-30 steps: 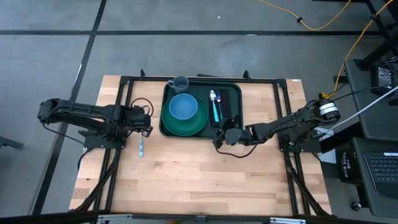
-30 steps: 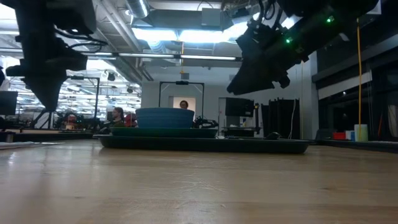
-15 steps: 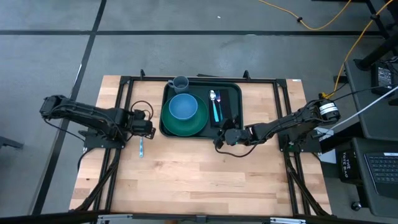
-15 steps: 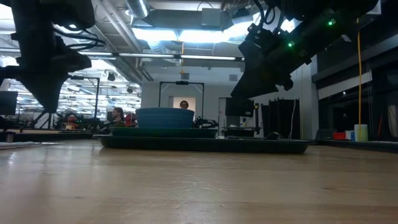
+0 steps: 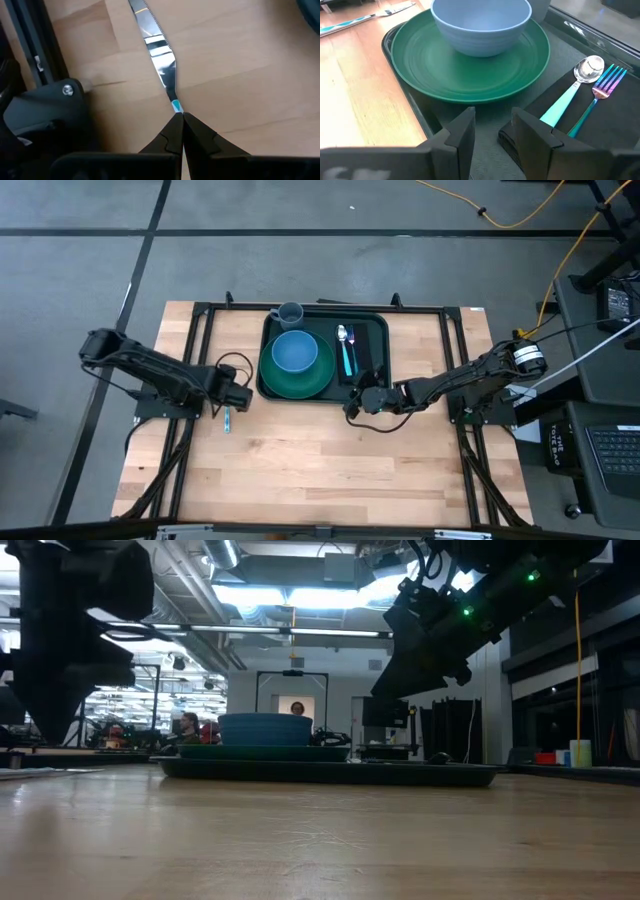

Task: Set up tray
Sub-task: Put the white and blue knife on top of the black napkin to the right of the purple fork

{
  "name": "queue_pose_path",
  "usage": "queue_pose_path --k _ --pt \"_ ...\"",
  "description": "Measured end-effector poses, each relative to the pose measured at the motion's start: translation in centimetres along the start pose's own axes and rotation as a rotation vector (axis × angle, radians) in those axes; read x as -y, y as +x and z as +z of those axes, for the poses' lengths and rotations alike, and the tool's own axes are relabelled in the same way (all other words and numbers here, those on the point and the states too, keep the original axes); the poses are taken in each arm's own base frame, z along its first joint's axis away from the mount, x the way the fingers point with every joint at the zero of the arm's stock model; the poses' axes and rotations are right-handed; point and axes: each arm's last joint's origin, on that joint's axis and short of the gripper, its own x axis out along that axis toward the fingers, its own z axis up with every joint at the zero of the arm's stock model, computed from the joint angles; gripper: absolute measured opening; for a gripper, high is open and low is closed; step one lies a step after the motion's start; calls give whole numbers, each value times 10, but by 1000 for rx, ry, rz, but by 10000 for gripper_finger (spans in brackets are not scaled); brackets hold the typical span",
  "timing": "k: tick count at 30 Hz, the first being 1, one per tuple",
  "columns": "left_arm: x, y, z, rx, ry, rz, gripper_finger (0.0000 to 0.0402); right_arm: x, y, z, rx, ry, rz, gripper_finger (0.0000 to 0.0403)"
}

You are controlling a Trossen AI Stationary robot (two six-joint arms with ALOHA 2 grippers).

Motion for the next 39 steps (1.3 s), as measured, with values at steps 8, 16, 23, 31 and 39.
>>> queue_pose_path --k 8,16,23,31,39 --pt "3 5 0 11 -5 35 8 0 0 0 1 0 -1 133" --pt "5 5 0 12 -24 20 36 0 0 0 1 1 1 133" --pt "8 5 0 18 -37 -16 81 -1 0 0 -9 1 18 133" --pt "1 21 -6 -7 -113 2 113 -1 0 0 -11 2 25 133" --pt "-6 39 -11 -22 -136 -18 123 -1 0 0 -9 4 26 133"
